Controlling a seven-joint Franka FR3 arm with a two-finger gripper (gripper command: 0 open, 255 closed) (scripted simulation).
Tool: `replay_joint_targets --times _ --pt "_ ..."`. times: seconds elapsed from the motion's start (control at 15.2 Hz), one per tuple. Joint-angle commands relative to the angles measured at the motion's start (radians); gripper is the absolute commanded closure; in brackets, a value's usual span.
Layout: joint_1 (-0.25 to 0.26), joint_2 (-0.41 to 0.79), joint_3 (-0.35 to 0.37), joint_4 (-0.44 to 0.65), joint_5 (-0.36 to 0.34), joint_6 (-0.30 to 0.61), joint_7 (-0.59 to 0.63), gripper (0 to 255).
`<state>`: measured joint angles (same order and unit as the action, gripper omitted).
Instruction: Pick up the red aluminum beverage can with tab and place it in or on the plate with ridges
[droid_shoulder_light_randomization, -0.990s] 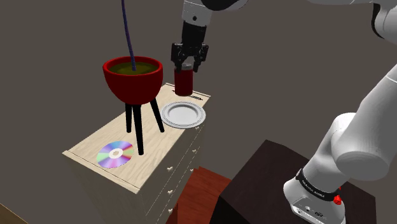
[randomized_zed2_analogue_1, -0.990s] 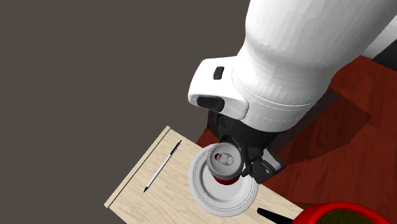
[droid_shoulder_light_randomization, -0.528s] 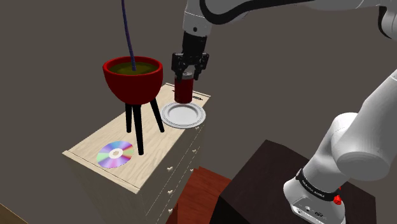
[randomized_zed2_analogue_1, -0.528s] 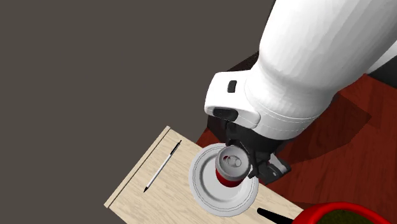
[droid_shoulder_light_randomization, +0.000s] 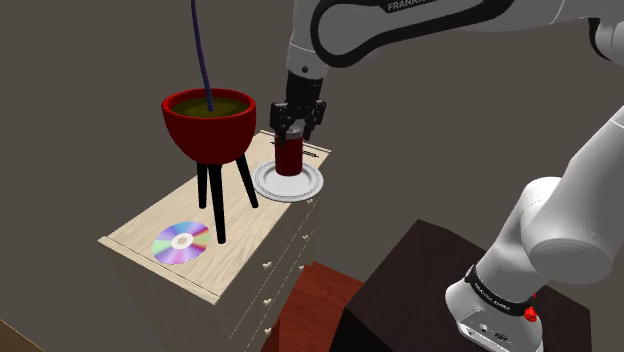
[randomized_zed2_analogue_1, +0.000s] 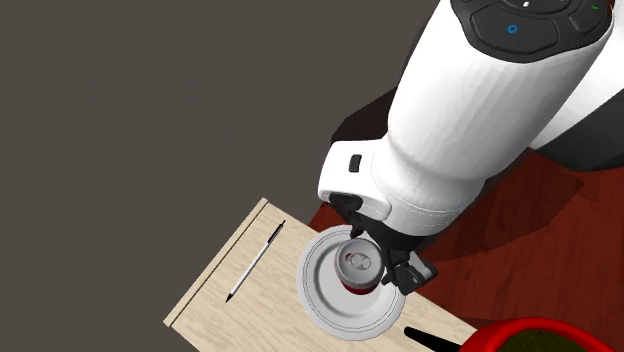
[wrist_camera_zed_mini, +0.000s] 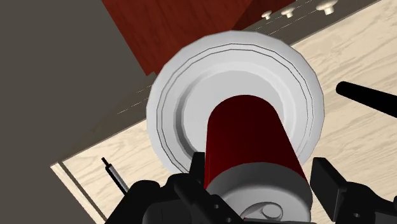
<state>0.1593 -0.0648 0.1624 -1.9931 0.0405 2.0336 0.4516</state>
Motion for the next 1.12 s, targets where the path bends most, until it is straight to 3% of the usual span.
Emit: replay_joint_targets --times 0.0,0.33,0.79,0.86,1.06 --pt "0.001 0.005 0.001 -0.025 0.000 0.031 0.001 255" --pt "0.001 0.022 0.002 -0.073 -0.002 0.095 0.001 255" --pt "0.002 0.022 0.002 -0.073 -0.002 0.095 0.001 255" --pt "0.001 0.025 0.002 -0.069 -0.003 0.094 0.001 0" --pt "0.001 0.027 0.001 -0.067 -0.003 0.094 0.000 0"
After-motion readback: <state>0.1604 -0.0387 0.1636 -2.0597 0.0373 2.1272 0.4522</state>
